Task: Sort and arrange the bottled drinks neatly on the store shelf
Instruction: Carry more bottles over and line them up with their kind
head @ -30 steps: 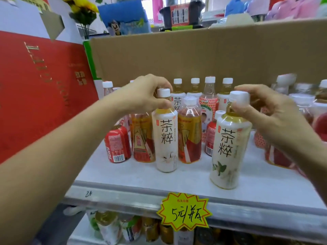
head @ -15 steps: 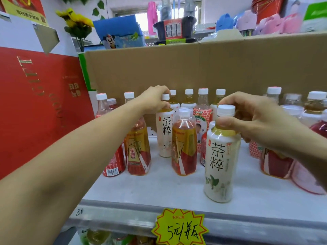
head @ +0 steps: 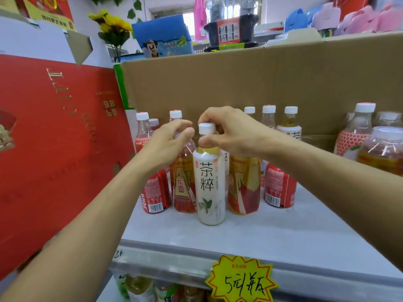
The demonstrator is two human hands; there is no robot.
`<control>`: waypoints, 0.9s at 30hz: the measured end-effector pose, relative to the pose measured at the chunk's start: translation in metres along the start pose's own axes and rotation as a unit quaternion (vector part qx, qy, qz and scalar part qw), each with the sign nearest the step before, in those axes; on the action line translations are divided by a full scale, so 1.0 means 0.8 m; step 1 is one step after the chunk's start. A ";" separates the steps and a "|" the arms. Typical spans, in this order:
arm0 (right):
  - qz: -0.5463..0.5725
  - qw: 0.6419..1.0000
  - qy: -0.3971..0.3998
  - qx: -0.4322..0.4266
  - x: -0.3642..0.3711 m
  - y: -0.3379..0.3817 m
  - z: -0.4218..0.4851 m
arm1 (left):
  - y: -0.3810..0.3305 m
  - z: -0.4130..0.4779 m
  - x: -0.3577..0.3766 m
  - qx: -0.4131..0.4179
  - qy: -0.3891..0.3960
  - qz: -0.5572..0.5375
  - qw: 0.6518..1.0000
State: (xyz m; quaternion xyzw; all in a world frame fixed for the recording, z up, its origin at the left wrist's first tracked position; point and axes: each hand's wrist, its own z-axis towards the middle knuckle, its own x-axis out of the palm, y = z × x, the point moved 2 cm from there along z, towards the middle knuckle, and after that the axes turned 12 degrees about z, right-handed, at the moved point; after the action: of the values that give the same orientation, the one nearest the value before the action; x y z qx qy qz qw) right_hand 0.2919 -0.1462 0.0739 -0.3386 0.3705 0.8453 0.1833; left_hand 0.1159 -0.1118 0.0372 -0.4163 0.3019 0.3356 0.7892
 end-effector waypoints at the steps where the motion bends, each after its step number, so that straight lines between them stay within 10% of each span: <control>1: -0.011 1.000 -0.001 0.009 0.002 -0.003 0.009 | 0.003 -0.004 0.001 -0.009 -0.002 0.000 1.000; 11: -0.197 0.972 -0.102 0.070 0.007 -0.050 0.020 | 0.012 -0.011 0.012 -0.038 -0.032 -0.035 0.998; 19: 0.221 0.937 -0.232 0.140 0.041 -0.087 -0.066 | 0.027 -0.025 0.047 -0.126 -0.033 -0.194 0.972; 27: 0.285 0.932 -0.188 0.118 0.032 -0.082 -0.093 | -0.002 -0.060 0.051 -0.080 -0.044 -0.219 0.971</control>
State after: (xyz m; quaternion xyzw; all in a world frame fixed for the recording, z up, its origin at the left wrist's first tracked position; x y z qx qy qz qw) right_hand 0.3431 -0.1576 -0.0139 -0.0292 0.5074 0.8603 0.0400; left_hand 0.1319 -0.1421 -0.0158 -0.5186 0.1402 0.1956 0.8205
